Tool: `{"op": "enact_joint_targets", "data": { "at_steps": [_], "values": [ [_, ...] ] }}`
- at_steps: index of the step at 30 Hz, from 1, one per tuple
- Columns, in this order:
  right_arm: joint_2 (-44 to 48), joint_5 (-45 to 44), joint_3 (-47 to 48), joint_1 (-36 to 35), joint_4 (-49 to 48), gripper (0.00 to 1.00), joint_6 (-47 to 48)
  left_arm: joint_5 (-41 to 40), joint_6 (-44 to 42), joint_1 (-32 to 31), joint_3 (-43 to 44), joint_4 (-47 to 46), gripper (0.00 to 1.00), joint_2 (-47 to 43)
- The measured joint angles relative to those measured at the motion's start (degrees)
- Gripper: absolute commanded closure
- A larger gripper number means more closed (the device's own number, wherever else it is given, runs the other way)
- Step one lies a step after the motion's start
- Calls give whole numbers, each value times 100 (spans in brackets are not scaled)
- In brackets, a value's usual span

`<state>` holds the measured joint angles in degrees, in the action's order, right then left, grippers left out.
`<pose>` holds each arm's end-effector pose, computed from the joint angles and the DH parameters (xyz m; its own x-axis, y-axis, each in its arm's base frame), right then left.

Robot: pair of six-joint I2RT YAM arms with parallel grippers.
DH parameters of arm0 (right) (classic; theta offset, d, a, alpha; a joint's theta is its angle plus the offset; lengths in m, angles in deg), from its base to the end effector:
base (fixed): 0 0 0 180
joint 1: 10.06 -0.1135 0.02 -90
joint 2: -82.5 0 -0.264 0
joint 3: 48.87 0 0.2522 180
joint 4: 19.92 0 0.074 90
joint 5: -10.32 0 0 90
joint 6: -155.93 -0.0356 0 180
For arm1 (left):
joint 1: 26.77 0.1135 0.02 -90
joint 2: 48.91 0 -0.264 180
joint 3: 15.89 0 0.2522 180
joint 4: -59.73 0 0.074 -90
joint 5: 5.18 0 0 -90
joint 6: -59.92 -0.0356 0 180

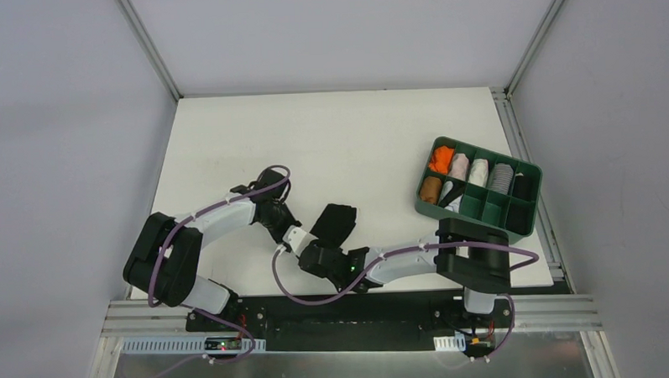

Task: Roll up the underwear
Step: Roll the underwear to the center of the board.

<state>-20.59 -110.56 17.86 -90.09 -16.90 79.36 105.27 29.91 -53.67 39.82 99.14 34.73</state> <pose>0.0810 0.3550 0.1548 0.0735 -0.7331 -0.6762 -0.7809 0.3794 -0.4963 0.2217 -0.1264 0.1587 -0.8826 -0.4620 0.0865 -0.4406 0.7490 -0.4949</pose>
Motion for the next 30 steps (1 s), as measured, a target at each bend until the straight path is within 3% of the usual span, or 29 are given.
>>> {"op": "enact_joint_targets", "data": {
  "at_steps": [2,5,9,16,28,30],
  "values": [
    [42,13,-59,4,-76,98,-57,-2,-44,0,31,39,100,0],
    [157,201,-153,74,-138,100,-208,-2,-103,0,101,116,100,-2],
    [361,839,-234,313,-109,100,-592,2,-184,35,197,297,84,-20],
    [586,2699,-289,1145,-94,100,-1596,4,-291,306,293,525,61,-321],
    [573,5047,-765,2135,-682,100,-3021,295,-424,986,291,629,56,-848],
    [509,5392,-938,2323,-1021,100,-3355,352,-457,986,284,634,49,-848]
  ]
}}
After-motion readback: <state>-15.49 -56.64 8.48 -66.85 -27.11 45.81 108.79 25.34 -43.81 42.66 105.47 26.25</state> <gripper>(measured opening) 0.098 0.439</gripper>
